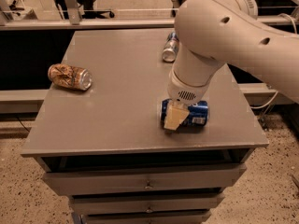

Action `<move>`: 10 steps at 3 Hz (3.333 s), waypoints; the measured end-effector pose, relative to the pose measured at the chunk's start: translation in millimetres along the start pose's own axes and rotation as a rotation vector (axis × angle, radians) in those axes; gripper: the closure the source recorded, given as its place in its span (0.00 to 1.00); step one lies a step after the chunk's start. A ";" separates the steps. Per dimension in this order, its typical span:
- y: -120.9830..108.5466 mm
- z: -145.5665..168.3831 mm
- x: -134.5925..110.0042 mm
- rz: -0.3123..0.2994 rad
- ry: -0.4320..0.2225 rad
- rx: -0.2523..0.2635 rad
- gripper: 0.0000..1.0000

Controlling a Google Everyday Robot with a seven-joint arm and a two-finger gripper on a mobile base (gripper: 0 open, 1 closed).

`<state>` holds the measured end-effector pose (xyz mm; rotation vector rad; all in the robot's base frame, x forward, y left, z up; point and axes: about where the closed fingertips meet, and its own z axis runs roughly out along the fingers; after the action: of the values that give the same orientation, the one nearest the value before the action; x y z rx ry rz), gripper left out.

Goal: Place pepsi can upright

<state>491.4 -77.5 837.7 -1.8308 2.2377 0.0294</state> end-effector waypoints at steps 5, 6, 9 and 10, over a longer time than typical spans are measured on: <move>6.0 -85.5 -100.9 0.093 -1.028 -0.105 1.00; 15.1 -91.1 -115.3 0.122 -1.214 -0.117 1.00; 30.3 -62.8 -132.8 0.039 -1.366 -0.122 0.84; 29.3 -52.6 -131.5 0.036 -1.360 -0.146 0.61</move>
Offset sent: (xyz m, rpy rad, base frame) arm 0.0066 0.0586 0.1171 0.6523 -0.0265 0.0512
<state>477.3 46.1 911.4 -1.1332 1.2533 1.0863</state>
